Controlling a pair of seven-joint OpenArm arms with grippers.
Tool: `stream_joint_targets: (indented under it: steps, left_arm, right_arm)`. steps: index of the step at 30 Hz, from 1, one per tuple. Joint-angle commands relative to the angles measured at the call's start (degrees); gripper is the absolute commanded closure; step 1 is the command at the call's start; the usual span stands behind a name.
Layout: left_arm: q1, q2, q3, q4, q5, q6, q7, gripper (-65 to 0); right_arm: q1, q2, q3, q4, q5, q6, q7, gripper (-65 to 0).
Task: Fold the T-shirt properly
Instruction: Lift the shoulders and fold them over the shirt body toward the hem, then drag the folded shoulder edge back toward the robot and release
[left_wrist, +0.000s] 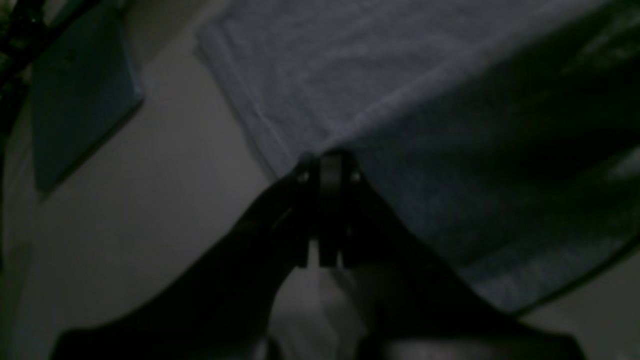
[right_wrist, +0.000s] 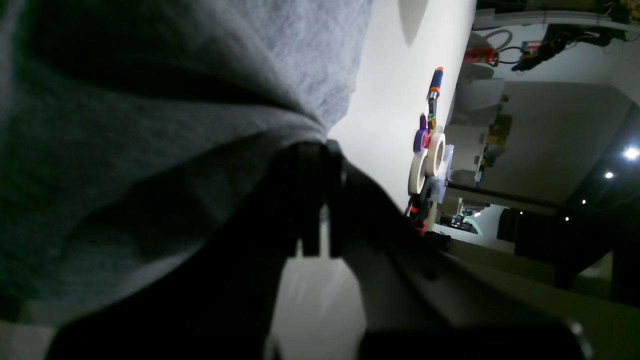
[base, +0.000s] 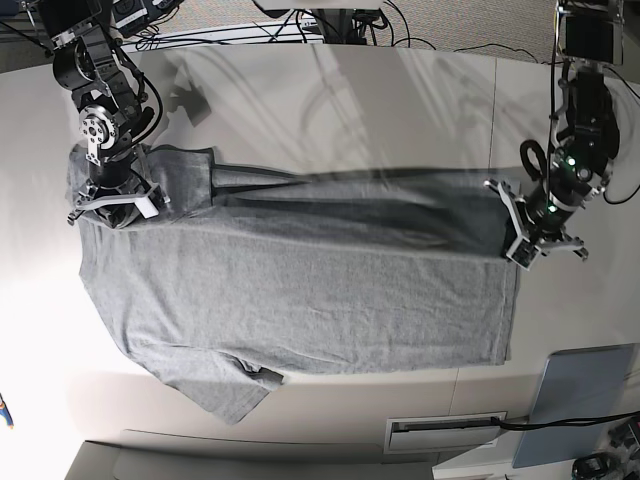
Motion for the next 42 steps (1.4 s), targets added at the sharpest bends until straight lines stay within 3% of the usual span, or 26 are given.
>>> stream_joint_targets:
  steps: [1, 9, 13, 17, 20, 23, 27, 29, 32, 35, 37, 39, 42]
  left_arm:
    - [-0.6, -0.9, -0.4, 0.2, 0.0, 0.4, -1.2, 0.0]
    - [-0.6, -0.9, -0.4, -1.7, -2.0, 0.4, -1.4, 0.0]
    - [-0.6, -1.0, -0.4, -1.7, -2.6, 0.4, -1.4, -0.1]
    - [-0.6, -1.0, -0.4, -1.7, -2.7, 0.4, -0.9, -20.9]
    - [-0.5, -1.0, -0.4, -1.7, -3.7, 0.5, 1.9, -28.8]
    - [-0.2, -1.0, -0.5, -1.7, -8.0, 0.4, 5.8, -28.7]
    - [2.3, -0.9, -0.5, -1.4, -14.2, -3.9, 7.9, -27.4]
    - [4.0, -0.9, -0.5, -0.8, -17.7, -4.1, 7.8, -20.0]
    - [5.3, -0.5, -0.5, -0.8, -20.1, -3.7, 7.6, -0.4]
    - [5.3, 1.1, -0.5, -0.8, -20.0, -3.4, 5.9, 0.0]
    - [5.1, 2.8, -0.5, -1.0, -20.0, -1.3, 4.8, 0.0]
    - [4.5, 4.6, -0.5, -2.1, -19.8, 0.9, 4.8, 0.0]
    - [3.0, 6.9, -0.5, -5.0, -18.2, 1.0, 4.6, 0.0]
  right_arm:
    - [0.7, 0.8, 0.5, 0.6, -0.9, -1.4, 0.1, 0.0]
    - [1.0, 0.5, 0.6, 0.6, 2.8, -1.1, 1.4, 0.0]
    - [2.1, 0.5, 0.6, 0.6, 2.7, -1.7, 1.6, -14.0]
    - [3.8, 0.5, 0.6, 0.7, 2.7, -3.7, 1.0, -14.9]
    - [3.8, 0.5, 0.6, 0.7, 2.7, -3.8, -0.8, -14.9]
    - [3.8, 0.5, 0.6, 0.9, 2.7, -5.2, -4.4, -14.9]
    - [1.0, 0.7, 0.8, 4.7, 2.5, -10.4, -6.4, -14.8]
    - [-1.5, 0.7, 1.2, 7.1, 2.5, -12.6, -6.4, -12.6]
    - [-4.3, 0.0, 3.8, 6.8, 3.1, -13.1, -6.0, -0.3]
    - [-5.2, -1.4, 8.9, 5.4, 9.5, -13.0, -2.3, 0.0]
    - [-5.0, -3.0, 12.8, 4.8, 15.8, -9.9, -0.8, 0.0]
    - [-5.0, -4.9, 16.6, 4.3, 21.9, -4.1, 0.7, 0.0]
    - [-4.8, -7.7, 20.7, 2.0, 27.8, 1.0, 4.0, 0.0]
